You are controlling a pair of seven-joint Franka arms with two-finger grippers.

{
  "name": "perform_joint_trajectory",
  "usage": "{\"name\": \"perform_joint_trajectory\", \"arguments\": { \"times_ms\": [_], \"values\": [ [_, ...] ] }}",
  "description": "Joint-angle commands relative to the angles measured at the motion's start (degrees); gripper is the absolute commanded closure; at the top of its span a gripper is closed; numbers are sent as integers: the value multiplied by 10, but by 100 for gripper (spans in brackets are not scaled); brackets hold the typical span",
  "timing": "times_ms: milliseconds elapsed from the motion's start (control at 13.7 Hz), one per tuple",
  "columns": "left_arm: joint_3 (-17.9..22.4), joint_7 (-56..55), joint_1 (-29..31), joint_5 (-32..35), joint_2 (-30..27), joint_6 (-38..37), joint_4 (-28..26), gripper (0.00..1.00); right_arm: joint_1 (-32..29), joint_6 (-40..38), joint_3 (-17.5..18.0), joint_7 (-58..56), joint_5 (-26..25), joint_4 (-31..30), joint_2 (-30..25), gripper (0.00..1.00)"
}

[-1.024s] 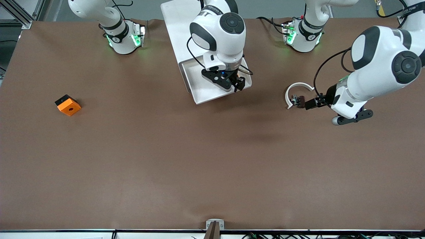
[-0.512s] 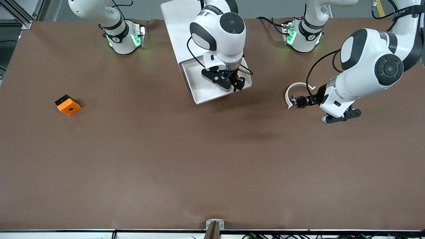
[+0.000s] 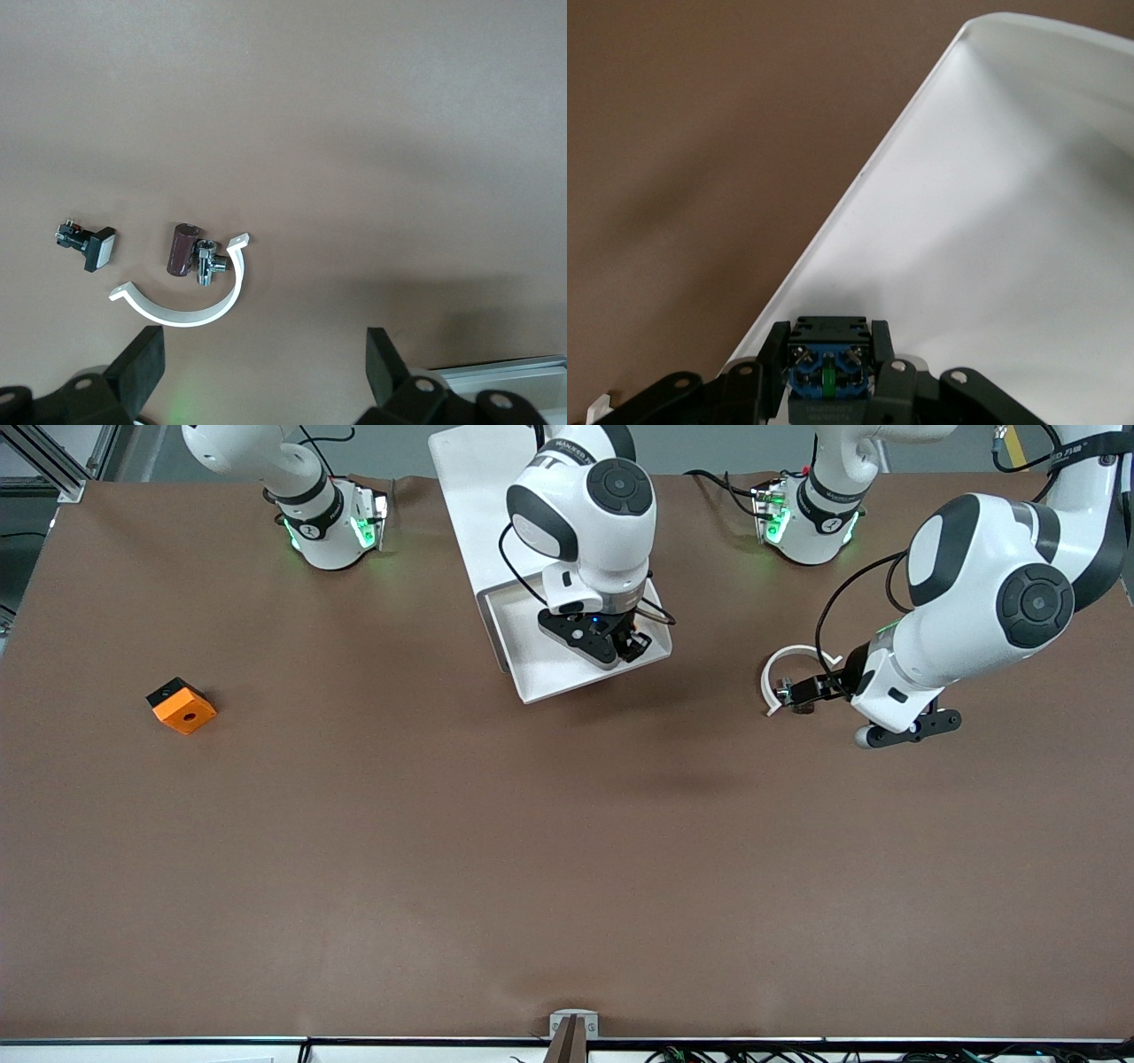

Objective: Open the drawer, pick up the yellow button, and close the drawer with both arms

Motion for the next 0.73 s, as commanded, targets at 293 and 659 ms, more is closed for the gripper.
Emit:
{"name": "perform_joint_trajectory", "arguments": {
  "times_ms": [293,659],
  "values": [
    [-43,-38,-2,12,2,32,-11,0,6,-3,-5,-3,0,17,9,100],
    [-75,-78,-5,12,40,88,-9,0,-15,-101,-4,-51,5,84,6,100]
  ]
}}
